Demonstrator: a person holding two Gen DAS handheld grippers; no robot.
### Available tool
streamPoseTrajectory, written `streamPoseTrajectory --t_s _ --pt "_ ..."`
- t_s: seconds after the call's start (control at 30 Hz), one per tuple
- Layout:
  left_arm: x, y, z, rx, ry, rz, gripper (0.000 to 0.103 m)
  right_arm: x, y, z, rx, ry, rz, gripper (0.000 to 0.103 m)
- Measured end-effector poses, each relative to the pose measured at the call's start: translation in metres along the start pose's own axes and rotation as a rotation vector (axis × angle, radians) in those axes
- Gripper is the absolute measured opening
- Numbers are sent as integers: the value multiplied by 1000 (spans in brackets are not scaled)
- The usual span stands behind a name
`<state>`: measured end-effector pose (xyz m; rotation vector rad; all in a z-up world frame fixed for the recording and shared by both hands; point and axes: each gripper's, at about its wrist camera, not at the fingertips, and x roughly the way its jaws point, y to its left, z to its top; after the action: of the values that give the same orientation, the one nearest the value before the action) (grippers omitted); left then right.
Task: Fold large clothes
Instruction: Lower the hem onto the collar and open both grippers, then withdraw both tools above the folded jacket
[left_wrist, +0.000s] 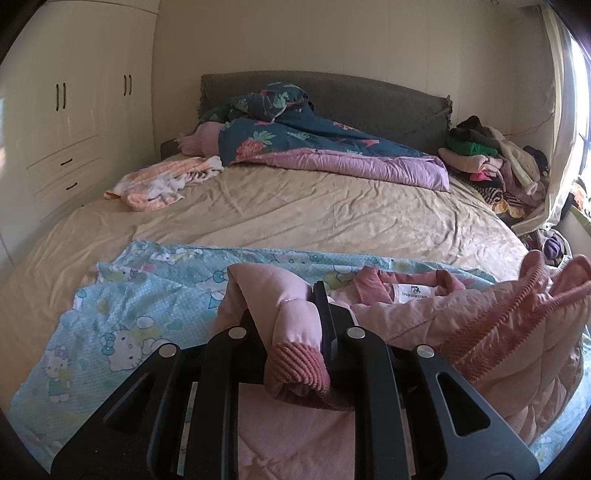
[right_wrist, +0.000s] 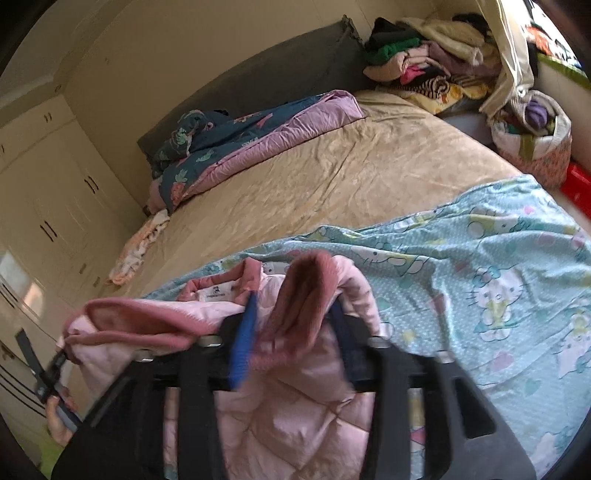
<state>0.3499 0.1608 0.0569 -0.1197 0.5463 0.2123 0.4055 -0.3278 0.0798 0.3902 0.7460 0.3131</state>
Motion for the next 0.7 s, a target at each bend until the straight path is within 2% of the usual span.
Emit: streamPoseTrajectory --t_s 0.03,0.07,0.23,0.4,0.5,0.57,0.6,0.63,0.67,0.7 --pt "2 -1 0 1 2 0 12 0 0 1 -9 -14 -38 63" --pt "4 -1 -1 1 4 -1 12 -1 0 1 -25 -25 -56 63" --pt "15 -7 -3 5 18 -13 14 5 12 -10 -112 -22 -92 67" --pt "24 -10 -6 3 26 -4 15 26 28 -46 -233 34 -104 72" --pt "26 -8 -6 -14 28 -9 17 46 34 -71 -278 105 -90 74" --pt "24 -8 -6 -25 26 -25 25 59 36 -84 -300 140 -107 75" --pt "22 -8 -6 -28 24 -36 33 64 36 -89 -307 152 -115 76" --pt "20 -9 -5 -33 21 -55 52 69 36 -95 -310 160 -120 77" --pt "17 -9 -5 -38 17 -72 62 71 36 -97 -309 160 -122 78" --pt "15 -10 -5 -35 9 -71 76 71 36 -99 -308 157 -123 78"
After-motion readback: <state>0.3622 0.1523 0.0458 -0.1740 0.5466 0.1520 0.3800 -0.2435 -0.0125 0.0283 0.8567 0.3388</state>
